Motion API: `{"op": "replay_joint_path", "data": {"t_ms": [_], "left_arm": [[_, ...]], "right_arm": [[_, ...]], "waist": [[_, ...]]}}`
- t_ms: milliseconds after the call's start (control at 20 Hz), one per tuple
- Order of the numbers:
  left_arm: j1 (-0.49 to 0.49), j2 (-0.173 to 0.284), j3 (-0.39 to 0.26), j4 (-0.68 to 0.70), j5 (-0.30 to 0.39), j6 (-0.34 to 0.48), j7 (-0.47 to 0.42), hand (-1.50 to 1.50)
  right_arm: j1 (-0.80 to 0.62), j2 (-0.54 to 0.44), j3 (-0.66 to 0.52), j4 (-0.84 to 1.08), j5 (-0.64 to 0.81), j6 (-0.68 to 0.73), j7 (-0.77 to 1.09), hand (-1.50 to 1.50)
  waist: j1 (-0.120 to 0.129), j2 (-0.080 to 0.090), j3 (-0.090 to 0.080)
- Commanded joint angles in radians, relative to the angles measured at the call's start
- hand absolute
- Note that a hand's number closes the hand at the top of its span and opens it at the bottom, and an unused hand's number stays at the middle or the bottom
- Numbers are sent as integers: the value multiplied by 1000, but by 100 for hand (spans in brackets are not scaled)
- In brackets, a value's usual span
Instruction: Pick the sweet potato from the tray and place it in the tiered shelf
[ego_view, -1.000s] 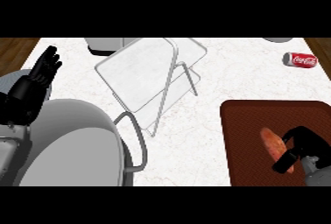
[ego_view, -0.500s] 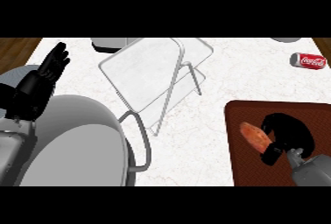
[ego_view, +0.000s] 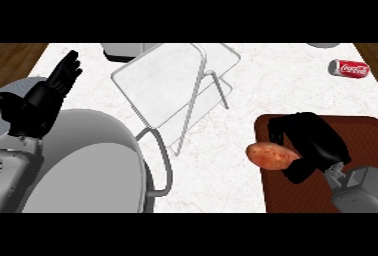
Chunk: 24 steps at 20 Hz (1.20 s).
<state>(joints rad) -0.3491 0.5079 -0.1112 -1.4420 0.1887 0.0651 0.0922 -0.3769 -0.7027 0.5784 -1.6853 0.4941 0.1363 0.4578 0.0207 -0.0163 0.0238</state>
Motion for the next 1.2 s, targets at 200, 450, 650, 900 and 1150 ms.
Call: {"op": "replay_joint_path", "data": {"t_ms": [200,450,650,900,1150], "left_arm": [[213,-115,-88,73,0,-16,30,0],[214,-141,-67,75,-36,-18,20,0],[234,-156,-71,55,-56,-24,12,0],[221,-189,-83,28,-77,-43,47,0],[213,-181,-57,11,-92,-64,54,0]], "right_arm": [[-105,-37,-208,-131,-126,-40,-97,150],[-173,-7,-343,-147,-257,-44,-84,150],[-268,12,-367,-113,-272,-26,-29,150],[-378,35,-364,-41,-245,-20,24,150],[-496,106,-335,74,-204,-38,81,150]], "waist": [[-28,15,-25],[-33,22,-26],[0,26,-28],[23,31,-29],[54,36,-29]]}}
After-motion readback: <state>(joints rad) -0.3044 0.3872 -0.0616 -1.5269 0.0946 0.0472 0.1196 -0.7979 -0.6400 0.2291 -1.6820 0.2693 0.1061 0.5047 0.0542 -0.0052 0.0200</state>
